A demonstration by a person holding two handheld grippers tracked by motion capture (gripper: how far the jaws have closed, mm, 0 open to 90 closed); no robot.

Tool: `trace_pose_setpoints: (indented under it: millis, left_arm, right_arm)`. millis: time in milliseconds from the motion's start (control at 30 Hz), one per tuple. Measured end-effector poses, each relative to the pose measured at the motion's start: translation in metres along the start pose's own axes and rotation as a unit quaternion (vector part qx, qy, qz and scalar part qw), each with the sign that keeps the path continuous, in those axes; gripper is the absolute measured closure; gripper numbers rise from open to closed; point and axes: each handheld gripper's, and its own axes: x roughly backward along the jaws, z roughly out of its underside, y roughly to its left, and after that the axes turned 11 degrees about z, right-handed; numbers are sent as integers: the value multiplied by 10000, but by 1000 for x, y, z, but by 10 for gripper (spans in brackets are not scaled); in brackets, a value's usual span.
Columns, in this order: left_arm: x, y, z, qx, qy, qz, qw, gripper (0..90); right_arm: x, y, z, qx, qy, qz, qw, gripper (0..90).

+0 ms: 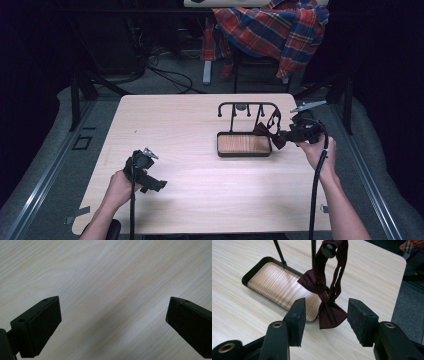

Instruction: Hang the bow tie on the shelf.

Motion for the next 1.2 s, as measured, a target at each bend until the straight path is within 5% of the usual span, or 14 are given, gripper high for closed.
trace_pose_setpoints:
  millis: [400, 800, 1200]
  left_arm:
    - [2, 0, 1, 77, -19, -108, 9999, 9]
    - [3, -1, 1, 191, -71, -328, 9993, 46]
    - [4, -1, 1, 173, -106, -287, 9994, 29]
  right_arm:
    - [5, 11, 12, 98, 244, -148, 9995, 322]
    - [9, 41, 41, 395, 506, -514, 9966, 144]
    - [-2, 65, 72, 796, 1307, -872, 9844, 66]
